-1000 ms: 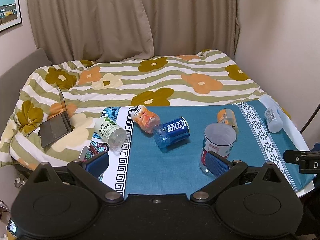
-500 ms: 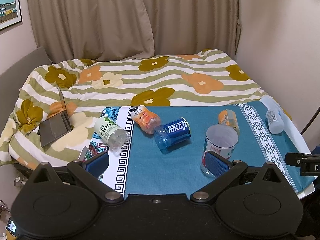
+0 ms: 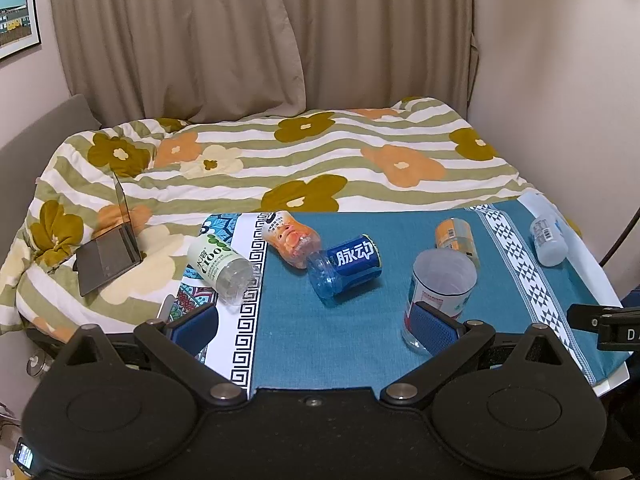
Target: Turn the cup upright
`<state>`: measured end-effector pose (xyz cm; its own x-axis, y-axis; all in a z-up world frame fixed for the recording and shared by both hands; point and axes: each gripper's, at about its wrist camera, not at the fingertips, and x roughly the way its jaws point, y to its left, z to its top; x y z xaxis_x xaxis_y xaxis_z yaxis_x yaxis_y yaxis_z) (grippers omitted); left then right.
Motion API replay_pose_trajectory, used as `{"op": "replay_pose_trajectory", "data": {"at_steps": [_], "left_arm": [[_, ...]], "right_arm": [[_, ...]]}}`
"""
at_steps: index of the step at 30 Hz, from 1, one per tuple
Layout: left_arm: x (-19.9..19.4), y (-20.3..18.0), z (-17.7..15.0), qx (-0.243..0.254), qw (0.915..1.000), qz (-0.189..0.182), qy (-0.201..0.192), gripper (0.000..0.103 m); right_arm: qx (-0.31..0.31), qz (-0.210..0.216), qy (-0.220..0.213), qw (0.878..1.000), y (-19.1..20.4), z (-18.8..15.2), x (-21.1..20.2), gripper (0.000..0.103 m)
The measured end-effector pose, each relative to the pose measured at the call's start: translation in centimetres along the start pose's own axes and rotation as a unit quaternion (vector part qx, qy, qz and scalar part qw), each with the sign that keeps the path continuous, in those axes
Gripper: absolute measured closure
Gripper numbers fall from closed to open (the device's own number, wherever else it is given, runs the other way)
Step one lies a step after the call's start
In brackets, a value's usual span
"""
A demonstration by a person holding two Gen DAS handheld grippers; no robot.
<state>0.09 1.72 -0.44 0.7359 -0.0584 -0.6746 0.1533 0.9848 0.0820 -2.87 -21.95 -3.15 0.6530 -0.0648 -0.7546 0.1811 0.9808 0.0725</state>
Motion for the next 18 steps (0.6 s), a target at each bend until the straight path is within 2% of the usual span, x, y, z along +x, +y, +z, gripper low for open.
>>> {"op": "replay_pose_trajectory", "data": {"at_steps": [18], "left_arm": [[-0.2,0.16,-0.24,0.008,0.9998,0.006,-0.018,0.0]], "right_arm": [[-0.003,-0.004,-0.001,1.0,0.35,0.03,-0.14,0.0]]}}
